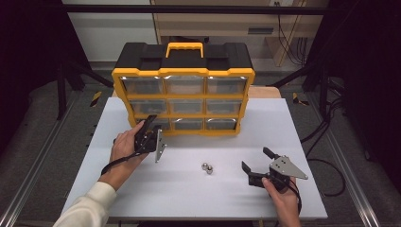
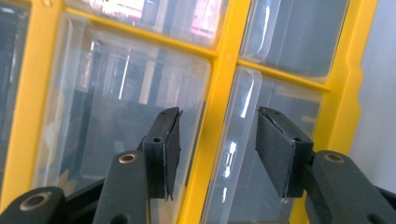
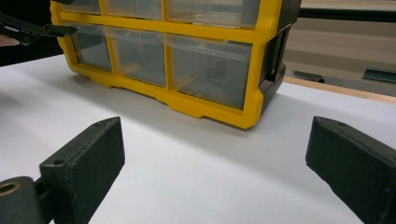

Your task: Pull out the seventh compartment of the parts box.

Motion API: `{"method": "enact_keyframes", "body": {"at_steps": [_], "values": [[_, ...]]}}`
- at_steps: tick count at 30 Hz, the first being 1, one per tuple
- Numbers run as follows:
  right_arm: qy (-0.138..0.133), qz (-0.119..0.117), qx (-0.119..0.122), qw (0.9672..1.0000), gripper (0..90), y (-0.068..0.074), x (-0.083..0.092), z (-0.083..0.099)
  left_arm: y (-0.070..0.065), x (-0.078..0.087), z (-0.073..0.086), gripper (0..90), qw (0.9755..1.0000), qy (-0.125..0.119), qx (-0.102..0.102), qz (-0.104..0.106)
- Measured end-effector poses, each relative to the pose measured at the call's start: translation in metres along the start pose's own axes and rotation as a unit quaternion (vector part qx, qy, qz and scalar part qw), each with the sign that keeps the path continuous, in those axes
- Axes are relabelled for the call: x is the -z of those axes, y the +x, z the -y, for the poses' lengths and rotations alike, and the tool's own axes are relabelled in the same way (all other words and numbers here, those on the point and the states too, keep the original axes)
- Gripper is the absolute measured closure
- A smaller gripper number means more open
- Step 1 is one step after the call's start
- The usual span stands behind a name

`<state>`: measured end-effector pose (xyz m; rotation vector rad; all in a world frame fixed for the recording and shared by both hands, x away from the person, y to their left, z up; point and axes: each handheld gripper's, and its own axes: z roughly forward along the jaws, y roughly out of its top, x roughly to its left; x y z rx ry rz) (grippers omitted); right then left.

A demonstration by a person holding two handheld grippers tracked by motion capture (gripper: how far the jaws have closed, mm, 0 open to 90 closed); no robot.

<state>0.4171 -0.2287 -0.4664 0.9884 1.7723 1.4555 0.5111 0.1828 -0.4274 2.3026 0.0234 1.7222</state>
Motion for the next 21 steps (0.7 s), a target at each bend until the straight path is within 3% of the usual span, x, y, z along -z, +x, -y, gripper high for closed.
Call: {"method": "enact_keyframes", "body": {"at_steps": [21], "values": [[0.006, 0.004, 0.006, 1.0000, 4.9, 0.0013, 0.0004, -0.0007, -0.0071, -0.0029, 0.0026, 50.6, 0.9999, 0.011, 0.002, -0.001]]}}
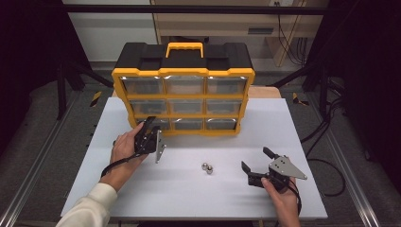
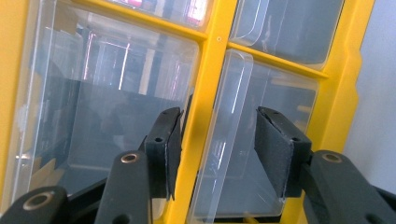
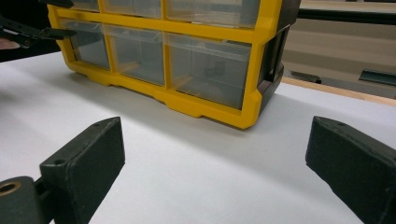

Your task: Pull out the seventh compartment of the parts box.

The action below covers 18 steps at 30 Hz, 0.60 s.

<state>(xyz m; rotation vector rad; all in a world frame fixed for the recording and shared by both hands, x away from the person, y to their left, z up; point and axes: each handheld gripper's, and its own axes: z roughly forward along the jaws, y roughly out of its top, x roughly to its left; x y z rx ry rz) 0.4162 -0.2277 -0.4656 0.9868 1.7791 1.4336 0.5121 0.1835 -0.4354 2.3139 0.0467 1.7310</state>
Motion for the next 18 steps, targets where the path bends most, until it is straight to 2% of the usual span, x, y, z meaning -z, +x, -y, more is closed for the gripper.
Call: {"method": "enact_keyframes", "body": {"at_steps": [14, 18], "values": [[-0.001, -0.001, -0.001, 1.0000, 4.9, -0.0003, -0.0010, 0.0006, -0.0028, -0.0020, 0.0012, 59.0, 0.9999, 0.009, -0.005, 0.009], [0.000, -0.001, -0.002, 1.0000, 4.9, -0.0002, -0.0007, 0.0007, -0.0027, -0.0029, 0.0030, 60.2, 0.9999, 0.011, -0.010, 0.004]]}}
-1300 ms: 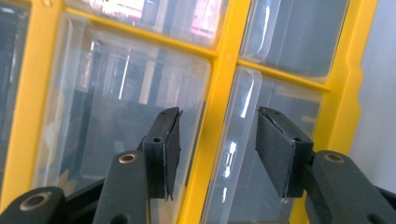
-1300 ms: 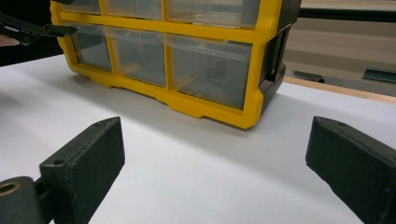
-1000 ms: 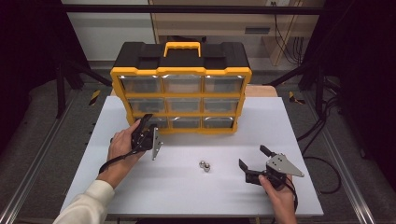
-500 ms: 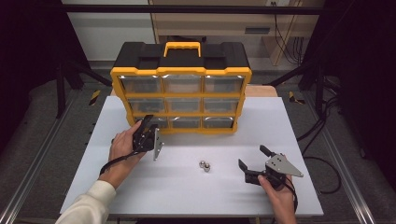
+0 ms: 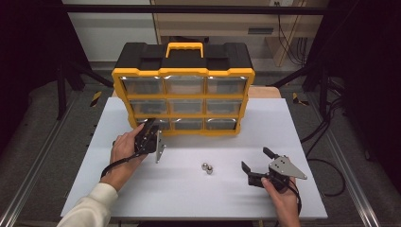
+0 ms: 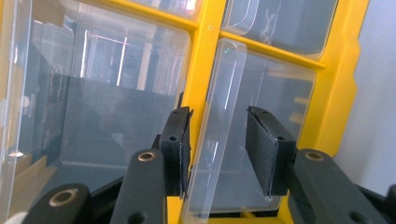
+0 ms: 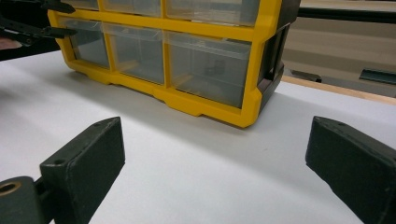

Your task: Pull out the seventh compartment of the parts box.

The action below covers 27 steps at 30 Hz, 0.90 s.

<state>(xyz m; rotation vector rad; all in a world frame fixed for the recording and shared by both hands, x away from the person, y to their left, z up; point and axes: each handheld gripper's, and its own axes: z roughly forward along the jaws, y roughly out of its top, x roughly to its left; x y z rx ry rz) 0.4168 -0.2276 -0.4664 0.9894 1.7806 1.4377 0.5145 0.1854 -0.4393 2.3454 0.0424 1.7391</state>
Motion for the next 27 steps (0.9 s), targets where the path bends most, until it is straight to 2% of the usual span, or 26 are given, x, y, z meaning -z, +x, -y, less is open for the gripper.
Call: {"method": "enact_keyframes", "body": {"at_steps": [16, 25, 27], "values": [[0.000, 0.000, 0.003, 1.0000, 5.0, -0.0002, -0.0006, 0.0006, -0.0012, -0.0027, 0.0003, 67.6, 0.9999, -0.002, -0.014, -0.006], [0.003, 0.002, 0.004, 1.0000, 5.0, -0.0002, -0.0003, 0.0007, -0.0020, -0.0036, 0.0009, 68.9, 0.9998, -0.004, -0.019, -0.007], [0.003, 0.002, 0.004, 1.0000, 5.0, 0.0000, -0.0004, 0.0007, -0.0018, -0.0033, 0.0009, 68.9, 0.9998, 0.001, -0.020, -0.006]]}}
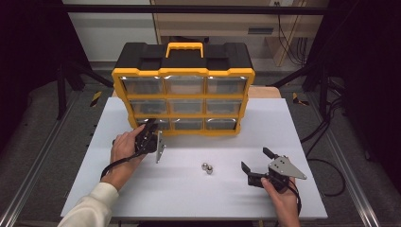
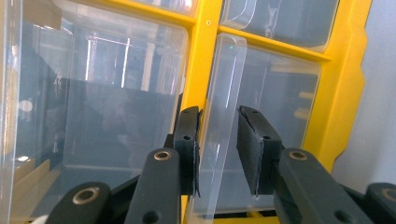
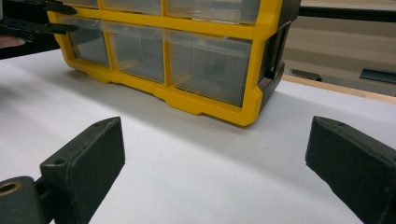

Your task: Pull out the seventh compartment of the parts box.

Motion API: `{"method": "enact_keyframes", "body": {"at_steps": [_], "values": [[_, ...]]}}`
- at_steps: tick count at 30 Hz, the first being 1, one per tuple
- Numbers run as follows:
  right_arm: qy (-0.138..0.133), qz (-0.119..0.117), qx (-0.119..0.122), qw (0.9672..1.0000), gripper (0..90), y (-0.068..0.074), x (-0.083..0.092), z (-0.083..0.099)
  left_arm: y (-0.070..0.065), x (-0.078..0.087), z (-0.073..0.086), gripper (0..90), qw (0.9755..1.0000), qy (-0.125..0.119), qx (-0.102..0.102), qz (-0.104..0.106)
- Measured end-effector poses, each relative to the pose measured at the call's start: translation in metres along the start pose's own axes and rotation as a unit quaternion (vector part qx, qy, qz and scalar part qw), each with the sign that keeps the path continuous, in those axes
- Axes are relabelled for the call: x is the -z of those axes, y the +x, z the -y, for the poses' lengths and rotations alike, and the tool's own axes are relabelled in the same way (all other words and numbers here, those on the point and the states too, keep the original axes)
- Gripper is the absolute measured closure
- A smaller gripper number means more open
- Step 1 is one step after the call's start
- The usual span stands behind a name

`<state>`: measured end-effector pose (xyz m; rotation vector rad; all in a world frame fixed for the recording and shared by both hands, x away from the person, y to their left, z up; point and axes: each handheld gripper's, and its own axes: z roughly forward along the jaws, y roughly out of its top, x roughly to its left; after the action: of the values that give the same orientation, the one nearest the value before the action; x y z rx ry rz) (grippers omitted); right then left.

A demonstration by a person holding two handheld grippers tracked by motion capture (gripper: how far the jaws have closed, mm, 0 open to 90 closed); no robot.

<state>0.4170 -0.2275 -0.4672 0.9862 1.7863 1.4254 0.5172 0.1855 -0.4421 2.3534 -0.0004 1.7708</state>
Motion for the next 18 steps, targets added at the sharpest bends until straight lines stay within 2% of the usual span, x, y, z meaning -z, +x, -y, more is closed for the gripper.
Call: {"method": "enact_keyframes", "body": {"at_steps": [18], "values": [[0.000, -0.004, -0.002, 1.0000, 5.0, 0.0008, 0.0001, 0.0000, -0.0008, -0.0009, 0.0015, 69.7, 1.0000, -0.001, -0.006, -0.005]]}}
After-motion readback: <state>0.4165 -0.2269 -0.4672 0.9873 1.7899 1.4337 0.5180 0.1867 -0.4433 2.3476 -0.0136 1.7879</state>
